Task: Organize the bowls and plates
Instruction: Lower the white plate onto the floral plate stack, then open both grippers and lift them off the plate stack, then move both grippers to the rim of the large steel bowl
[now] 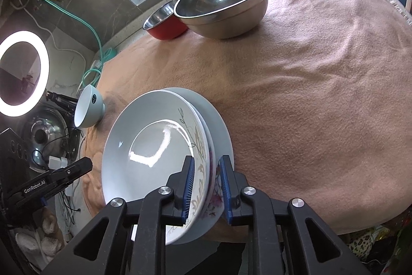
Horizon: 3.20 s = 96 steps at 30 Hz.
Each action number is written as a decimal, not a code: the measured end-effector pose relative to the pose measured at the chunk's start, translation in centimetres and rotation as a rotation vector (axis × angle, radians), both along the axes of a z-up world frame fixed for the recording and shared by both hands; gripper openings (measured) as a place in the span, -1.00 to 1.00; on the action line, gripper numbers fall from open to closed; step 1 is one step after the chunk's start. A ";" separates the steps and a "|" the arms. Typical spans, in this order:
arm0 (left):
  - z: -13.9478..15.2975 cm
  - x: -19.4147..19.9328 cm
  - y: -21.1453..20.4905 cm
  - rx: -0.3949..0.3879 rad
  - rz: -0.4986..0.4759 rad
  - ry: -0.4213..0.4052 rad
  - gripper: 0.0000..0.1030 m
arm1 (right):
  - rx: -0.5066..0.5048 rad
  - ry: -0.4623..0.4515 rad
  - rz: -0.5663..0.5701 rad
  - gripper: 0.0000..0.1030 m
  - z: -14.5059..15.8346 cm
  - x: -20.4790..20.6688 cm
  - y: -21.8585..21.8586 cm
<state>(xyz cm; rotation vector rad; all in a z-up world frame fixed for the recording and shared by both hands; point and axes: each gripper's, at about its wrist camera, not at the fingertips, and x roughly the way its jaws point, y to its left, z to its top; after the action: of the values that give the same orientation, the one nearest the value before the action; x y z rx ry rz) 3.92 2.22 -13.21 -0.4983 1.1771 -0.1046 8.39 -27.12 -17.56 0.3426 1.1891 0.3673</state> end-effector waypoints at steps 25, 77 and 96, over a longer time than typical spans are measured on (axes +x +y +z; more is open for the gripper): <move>2.4 4.5 -2.5 -0.013 -0.132 -0.054 -0.76 | -0.002 -0.052 -0.139 -0.47 2.4 0.9 -4.3; 2.2 17.3 -12.8 0.061 -0.080 -0.061 -0.76 | -0.027 -0.120 0.044 -0.47 3.9 19.5 -8.6; 0.0 20.8 -12.8 0.098 -0.085 -0.020 -0.76 | -0.032 -0.074 0.069 -0.47 1.5 23.6 -7.3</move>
<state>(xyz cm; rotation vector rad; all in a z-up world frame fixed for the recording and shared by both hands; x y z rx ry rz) 24.71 -10.55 -13.19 -0.3607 1.1783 -0.1243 32.01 -34.45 -16.09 0.2589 1.1346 0.4171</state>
